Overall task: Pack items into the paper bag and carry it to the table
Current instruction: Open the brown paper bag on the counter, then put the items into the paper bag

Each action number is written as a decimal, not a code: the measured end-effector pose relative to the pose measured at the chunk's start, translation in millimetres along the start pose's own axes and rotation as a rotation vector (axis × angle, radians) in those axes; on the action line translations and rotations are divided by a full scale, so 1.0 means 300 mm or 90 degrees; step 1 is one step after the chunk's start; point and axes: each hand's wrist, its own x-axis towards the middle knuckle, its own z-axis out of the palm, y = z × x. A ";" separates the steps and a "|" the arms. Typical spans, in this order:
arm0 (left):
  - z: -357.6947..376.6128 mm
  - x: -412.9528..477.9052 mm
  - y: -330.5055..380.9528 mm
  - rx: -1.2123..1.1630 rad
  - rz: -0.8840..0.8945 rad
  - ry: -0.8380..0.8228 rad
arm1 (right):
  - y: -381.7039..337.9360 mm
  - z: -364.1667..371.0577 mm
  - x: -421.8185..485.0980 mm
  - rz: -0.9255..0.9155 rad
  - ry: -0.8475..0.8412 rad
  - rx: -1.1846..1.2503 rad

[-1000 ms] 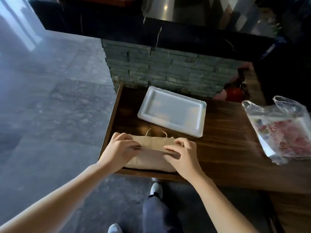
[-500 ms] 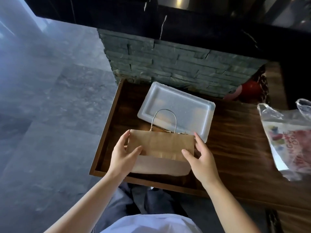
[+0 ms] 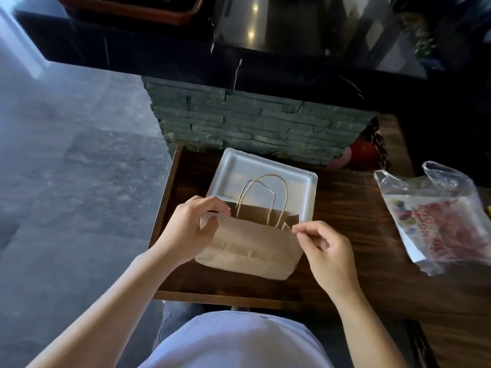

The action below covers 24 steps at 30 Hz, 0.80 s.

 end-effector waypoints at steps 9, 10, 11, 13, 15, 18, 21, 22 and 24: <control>0.080 -0.047 0.096 0.294 0.112 -0.069 | -0.011 -0.074 0.058 -0.034 -0.191 -0.055; 0.074 -0.055 0.102 0.286 0.136 -0.056 | -0.013 -0.087 0.069 -0.037 -0.155 -0.046; 0.066 -0.066 0.106 0.272 0.165 -0.045 | -0.015 -0.102 0.084 -0.023 -0.101 -0.016; 0.050 -0.093 0.102 0.239 0.231 -0.035 | -0.024 -0.122 0.119 0.059 0.004 0.102; 0.048 -0.120 0.107 0.201 0.274 -0.034 | -0.047 -0.117 0.152 0.132 -0.005 0.213; 0.059 -0.137 0.122 0.188 0.298 -0.052 | -0.112 -0.085 0.179 0.088 -0.202 0.122; 0.048 -0.132 0.137 0.196 0.312 -0.064 | -0.192 -0.054 0.191 -0.044 -0.303 -0.078; 0.042 -0.131 0.142 0.199 0.318 -0.072 | -0.224 -0.042 0.194 -0.050 -0.334 -0.055; 0.036 -0.140 0.157 0.207 0.336 -0.097 | -0.270 0.005 0.191 -0.038 -0.447 -0.049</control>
